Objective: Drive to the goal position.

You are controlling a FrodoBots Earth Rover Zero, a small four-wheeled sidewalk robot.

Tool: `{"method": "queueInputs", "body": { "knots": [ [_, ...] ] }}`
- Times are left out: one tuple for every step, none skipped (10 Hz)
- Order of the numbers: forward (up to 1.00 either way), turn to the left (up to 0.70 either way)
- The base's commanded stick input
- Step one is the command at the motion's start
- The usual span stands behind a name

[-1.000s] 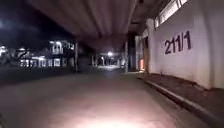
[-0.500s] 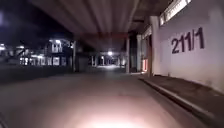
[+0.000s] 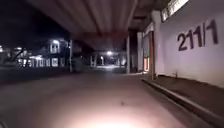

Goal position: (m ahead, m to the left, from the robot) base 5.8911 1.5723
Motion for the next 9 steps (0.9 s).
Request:
{"method": "queueInputs", "body": {
  "knots": [
    [1.00,0.00],
    [1.00,0.00],
    [1.00,0.00],
    [1.00,0.00],
    [1.00,0.00],
    [1.00,0.00],
    [1.00,0.00],
    [1.00,0.00],
    [1.00,0.00]
  ]
}}
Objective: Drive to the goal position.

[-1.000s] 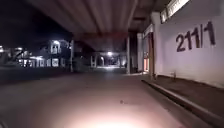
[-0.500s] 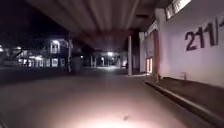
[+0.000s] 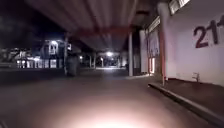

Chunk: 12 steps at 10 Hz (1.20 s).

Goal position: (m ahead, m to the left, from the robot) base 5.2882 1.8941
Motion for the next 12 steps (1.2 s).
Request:
{"method": "queueInputs", "body": {
  "knots": [
    [1.00,0.00],
    [1.00,0.00],
    [1.00,0.00],
    [1.00,0.00],
    [1.00,0.00],
    [1.00,0.00],
    [1.00,0.00],
    [1.00,0.00],
    [1.00,0.00],
    [1.00,0.00],
    [1.00,0.00],
    [1.00,0.00]
  ]
}}
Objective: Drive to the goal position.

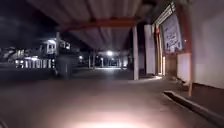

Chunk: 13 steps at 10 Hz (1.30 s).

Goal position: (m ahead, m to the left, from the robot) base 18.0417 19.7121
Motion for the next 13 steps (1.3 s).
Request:
{"method": "queueInputs", "body": {
  "knots": [
    [1.00,0.00],
    [1.00,0.00],
    [1.00,0.00],
    [1.00,0.00],
    [1.00,0.00],
    [1.00,0.00],
    [1.00,0.00],
    [1.00,0.00],
    [1.00,0.00],
    [1.00,0.00],
    [1.00,0.00],
    [1.00,0.00],
    [1.00,0.00]
  ]
}}
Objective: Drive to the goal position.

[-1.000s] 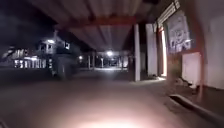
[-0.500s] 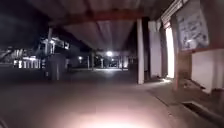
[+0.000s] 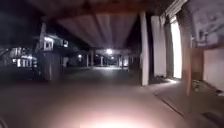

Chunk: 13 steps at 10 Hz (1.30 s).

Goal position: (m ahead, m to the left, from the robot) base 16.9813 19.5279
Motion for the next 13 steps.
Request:
{"method": "queueInputs", "body": {
  "knots": [
    [1.00,0.00],
    [1.00,0.00],
    [1.00,0.00],
    [1.00,0.00],
    [1.00,0.00],
    [1.00,0.00],
    [1.00,0.00],
    [1.00,0.00],
    [1.00,0.00],
    [1.00,0.00],
    [1.00,0.00],
    [1.00,0.00],
    [1.00,0.00]
  ]
}}
